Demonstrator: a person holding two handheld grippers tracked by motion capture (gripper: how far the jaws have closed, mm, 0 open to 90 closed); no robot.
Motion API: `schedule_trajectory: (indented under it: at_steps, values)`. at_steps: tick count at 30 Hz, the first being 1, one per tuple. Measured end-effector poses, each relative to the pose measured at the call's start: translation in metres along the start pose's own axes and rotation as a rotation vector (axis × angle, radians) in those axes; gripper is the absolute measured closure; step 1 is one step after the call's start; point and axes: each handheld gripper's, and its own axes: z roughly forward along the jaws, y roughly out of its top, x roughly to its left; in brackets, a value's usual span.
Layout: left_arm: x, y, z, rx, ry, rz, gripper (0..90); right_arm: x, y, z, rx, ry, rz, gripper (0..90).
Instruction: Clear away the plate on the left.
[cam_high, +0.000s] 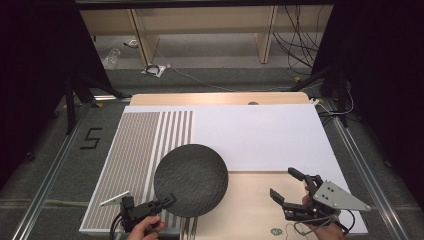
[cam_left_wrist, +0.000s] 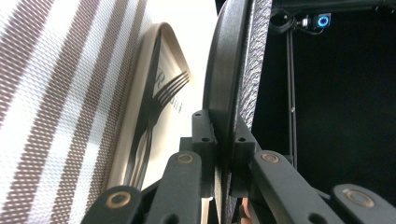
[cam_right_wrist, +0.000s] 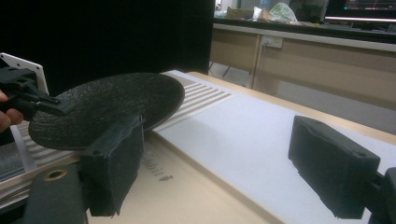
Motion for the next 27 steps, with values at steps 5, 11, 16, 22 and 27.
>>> schedule_trajectory:
  at_steps: [5, 11, 16, 22, 27]
  values:
    - [-0.001, -0.005, 0.007, 0.033, 0.001, 0.019, 84.4, 0.0, 0.0, 0.0, 0.0, -0.001, 0.003, 19.2]
    - [-0.002, -0.012, 0.016, 0.077, 0.019, 0.021, 84.4, 0.0, 0.0, 0.0, 0.002, -0.002, 0.002, 19.2]
    - [-0.001, -0.017, 0.023, 0.114, 0.02, 0.042, 84.4, 0.0, 0.0, 0.0, 0.002, -0.001, 0.002, 19.2]
    - [-0.001, -0.022, 0.033, 0.156, 0.04, 0.052, 84.4, 0.0, 0.0, 0.0, 0.001, -0.001, 0.004, 19.2]
    - [-0.001, -0.027, 0.041, 0.195, 0.043, 0.064, 84.4, 0.0, 0.0, 0.0, -0.001, 0.0, 0.003, 19.2]
